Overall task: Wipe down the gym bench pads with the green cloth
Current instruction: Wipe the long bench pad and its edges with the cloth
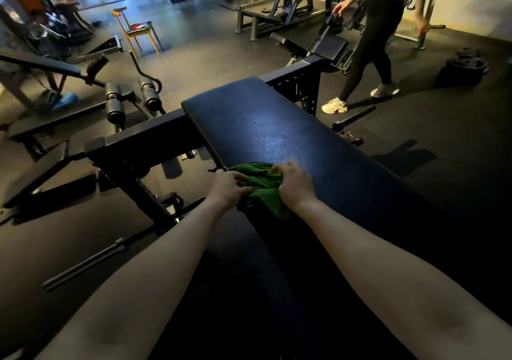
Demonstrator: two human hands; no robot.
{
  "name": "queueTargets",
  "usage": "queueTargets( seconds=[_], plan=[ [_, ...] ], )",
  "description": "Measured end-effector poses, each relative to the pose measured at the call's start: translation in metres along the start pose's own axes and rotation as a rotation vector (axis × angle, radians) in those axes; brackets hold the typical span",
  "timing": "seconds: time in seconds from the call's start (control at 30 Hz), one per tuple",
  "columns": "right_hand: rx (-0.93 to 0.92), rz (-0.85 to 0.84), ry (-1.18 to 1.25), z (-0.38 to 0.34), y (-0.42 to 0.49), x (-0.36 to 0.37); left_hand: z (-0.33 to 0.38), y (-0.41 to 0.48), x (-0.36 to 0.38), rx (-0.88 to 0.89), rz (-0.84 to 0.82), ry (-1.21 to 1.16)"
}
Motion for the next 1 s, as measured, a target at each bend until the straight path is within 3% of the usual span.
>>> queueTargets(
  seconds=[0.17, 0.27, 0.33, 0.4, 0.5, 0.6, 0.73, 1.0],
  plan=[
    [0.057, 0.332, 0.335, -0.002, 0.020, -0.043, 0.003, -0.002, -0.010, 0.065, 0.148, -0.019],
    [0.163, 0.398, 0.642, -0.007, 0.025, -0.062, 0.018, -0.002, -0.009, 0.115, 0.040, -0.031],
    [0.156, 0.361, 0.719, -0.009, 0.023, -0.066, 0.026, -0.001, -0.006, 0.144, -0.034, 0.030],
    [0.099, 0.244, 0.682, -0.010, 0.019, -0.066, 0.032, 0.003, -0.003, 0.188, -0.027, 0.134],
    [-0.033, 0.093, 0.298, -0.004, 0.016, -0.061, 0.039, 0.004, -0.005, 0.209, 0.115, 0.134],
    [-0.119, 0.166, 0.033, 0.003, 0.019, -0.061, 0.043, 0.008, -0.016, 0.152, 0.229, 0.032],
    [-0.186, 0.304, 0.018, 0.002, 0.023, -0.085, 0.044, 0.013, -0.029, 0.167, 0.177, 0.063],
    [-0.061, 0.355, 0.025, -0.014, 0.033, -0.120, 0.071, 0.023, -0.052, 0.336, 0.242, 0.148]
  ],
)
Point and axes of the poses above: each hand's wrist, its own y-axis towards the middle knuckle, its own x-axis out of the palm, z = x × y, the point moved 2 cm from there along y, towards the middle knuckle, and after that the axes turned 12 degrees about y, right-handed, at the moved point
